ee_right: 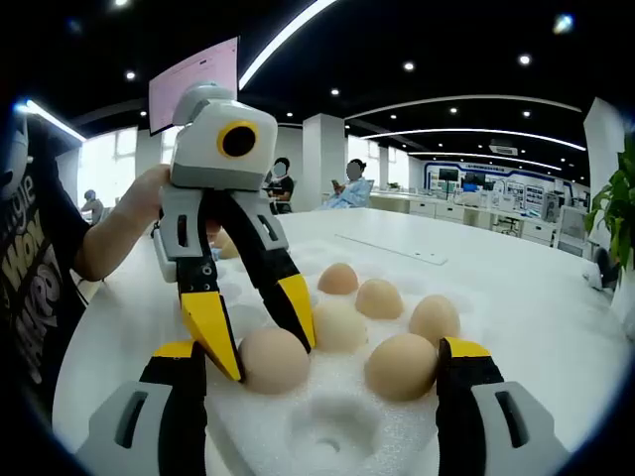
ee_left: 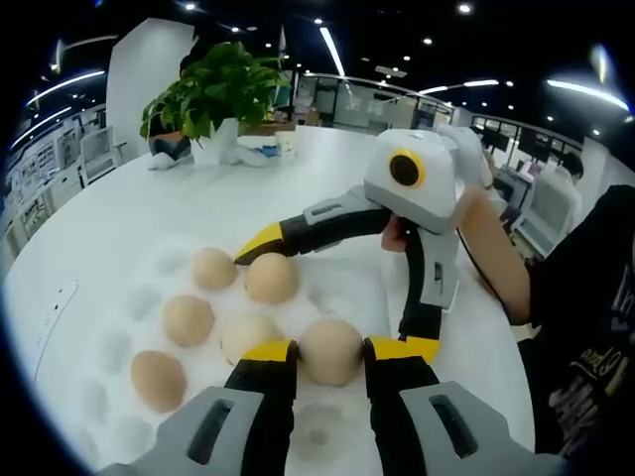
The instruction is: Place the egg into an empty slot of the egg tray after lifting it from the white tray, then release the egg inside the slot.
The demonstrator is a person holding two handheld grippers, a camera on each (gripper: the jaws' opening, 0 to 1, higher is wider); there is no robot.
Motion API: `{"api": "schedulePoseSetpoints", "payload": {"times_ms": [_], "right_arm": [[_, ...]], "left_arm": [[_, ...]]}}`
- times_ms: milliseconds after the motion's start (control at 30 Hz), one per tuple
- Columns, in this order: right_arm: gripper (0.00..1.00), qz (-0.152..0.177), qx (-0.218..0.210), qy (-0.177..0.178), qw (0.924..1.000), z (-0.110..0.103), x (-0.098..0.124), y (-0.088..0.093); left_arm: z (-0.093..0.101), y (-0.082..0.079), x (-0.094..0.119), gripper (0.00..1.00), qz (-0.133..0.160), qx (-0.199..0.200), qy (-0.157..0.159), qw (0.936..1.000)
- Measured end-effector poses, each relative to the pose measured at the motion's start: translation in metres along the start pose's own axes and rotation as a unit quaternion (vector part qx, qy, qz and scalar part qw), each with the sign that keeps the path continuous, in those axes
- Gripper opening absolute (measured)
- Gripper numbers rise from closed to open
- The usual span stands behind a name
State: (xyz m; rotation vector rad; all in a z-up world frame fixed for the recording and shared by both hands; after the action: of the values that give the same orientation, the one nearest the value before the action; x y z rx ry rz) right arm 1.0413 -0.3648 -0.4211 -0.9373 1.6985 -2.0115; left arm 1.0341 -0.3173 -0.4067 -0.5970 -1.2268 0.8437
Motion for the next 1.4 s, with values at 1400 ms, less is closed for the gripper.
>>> {"api": "schedulePoseSetpoints", "payload": {"times_ms": [1400], "right_arm": [[1.0,0.004,-0.006,0.001,1.0,0.009,-0.004,-0.001]], "left_arm": [[-0.003,0.002,0.057,0.26,0.07,0.008,-0.047,0.9964]]}}
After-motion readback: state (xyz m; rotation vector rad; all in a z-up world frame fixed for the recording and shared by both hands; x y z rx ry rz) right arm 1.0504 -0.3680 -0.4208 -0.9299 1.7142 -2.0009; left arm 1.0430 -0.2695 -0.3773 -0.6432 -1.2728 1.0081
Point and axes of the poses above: the point that each gripper's makers call its tool centre point, and the gripper's own axes: x roughly backward along the fingers, z roughly to its right, y roughly out of its underside, the point moved 4 cm from there along x, roughly backward along the fingers, and after that the axes turned 11 degrees about y, right-handed, at the moved point
